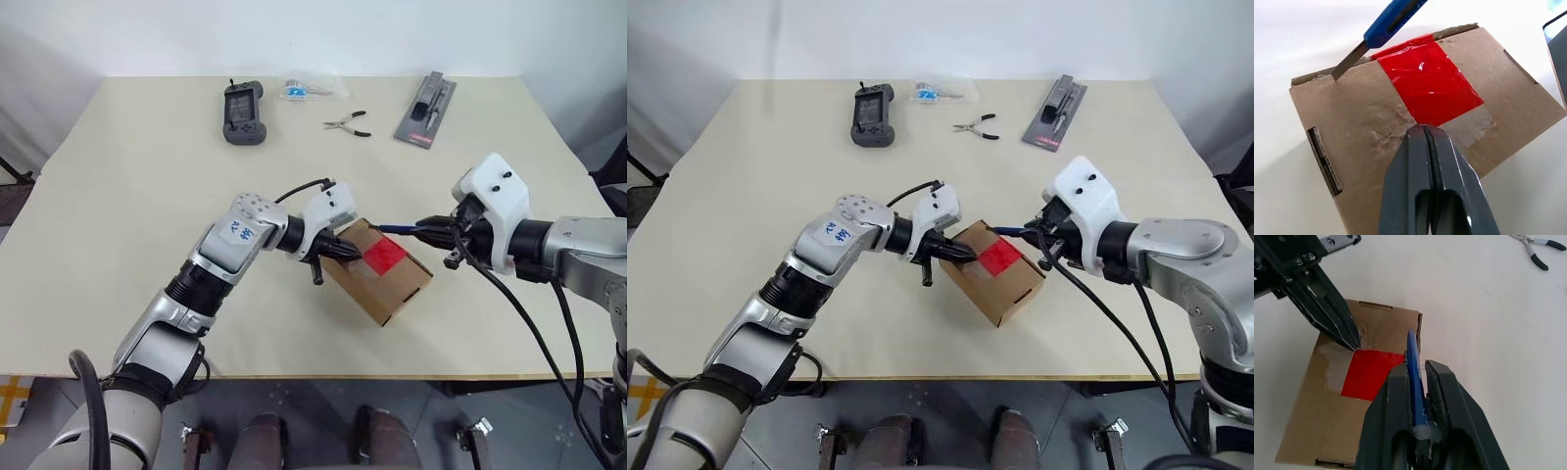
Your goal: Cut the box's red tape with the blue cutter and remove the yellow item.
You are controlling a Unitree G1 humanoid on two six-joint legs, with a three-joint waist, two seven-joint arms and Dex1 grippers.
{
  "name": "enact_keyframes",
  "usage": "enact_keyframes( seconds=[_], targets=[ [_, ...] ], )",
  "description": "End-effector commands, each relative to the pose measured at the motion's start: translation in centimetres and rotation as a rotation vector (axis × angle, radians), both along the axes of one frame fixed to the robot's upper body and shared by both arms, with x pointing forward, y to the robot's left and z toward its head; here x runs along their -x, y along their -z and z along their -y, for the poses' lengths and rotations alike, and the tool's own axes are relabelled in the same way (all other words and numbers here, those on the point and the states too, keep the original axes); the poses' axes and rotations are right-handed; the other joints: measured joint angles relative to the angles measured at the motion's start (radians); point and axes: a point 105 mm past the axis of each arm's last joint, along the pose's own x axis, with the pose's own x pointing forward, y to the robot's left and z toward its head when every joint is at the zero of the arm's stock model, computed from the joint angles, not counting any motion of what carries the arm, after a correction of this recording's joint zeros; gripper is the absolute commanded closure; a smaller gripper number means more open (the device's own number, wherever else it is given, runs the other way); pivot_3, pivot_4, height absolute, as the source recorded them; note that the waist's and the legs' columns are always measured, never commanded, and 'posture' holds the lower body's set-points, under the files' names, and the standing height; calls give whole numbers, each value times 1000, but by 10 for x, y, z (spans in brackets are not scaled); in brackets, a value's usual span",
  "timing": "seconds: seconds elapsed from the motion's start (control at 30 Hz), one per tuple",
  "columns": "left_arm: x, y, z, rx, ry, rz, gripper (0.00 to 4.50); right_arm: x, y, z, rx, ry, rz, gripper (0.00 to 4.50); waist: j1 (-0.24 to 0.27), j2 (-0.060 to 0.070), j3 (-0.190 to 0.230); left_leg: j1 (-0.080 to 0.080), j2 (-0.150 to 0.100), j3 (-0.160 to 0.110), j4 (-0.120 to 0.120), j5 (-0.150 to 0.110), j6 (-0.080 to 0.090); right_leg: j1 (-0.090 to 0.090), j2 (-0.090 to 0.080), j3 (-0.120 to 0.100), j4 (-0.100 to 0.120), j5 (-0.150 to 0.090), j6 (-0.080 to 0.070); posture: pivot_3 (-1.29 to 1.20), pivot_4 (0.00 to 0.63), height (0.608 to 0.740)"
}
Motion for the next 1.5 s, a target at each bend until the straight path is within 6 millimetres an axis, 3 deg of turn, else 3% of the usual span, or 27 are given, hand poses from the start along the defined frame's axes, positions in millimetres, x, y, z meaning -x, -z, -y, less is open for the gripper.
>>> enact_keyframes(
  seconds=[0.03,0.27,0.63,1.07,1.5],
  targets=[
    [-3,9,-4,-35,-27,-13,4485,2,-15,5,-1,27,65,4337,0,0,0,0,0,0,1,0,0,0,0,0,0,0,0,0,150,740],
    [-3,10,-3,-34,-24,-14,4485,3,-21,5,-15,25,71,4337,0,0,0,0,0,0,4,-1,1,1,0,0,0,0,0,0,150,740],
    [-3,9,-2,-31,-22,-14,4485,7,4,15,33,58,1,4337,2,0,0,-1,0,0,6,-2,3,1,0,1,0,0,0,0,150,740],
    [-4,14,-2,-61,-42,-9,4485,18,-3,26,95,60,-25,4337,3,0,0,-2,0,0,8,-3,4,2,0,1,0,0,0,0,150,740],
    [-5,22,-4,-94,-71,-7,4485,31,6,26,85,81,-71,4337,3,-1,0,-2,0,-1,9,-3,4,3,0,1,0,0,0,0,150,740]
  ],
)
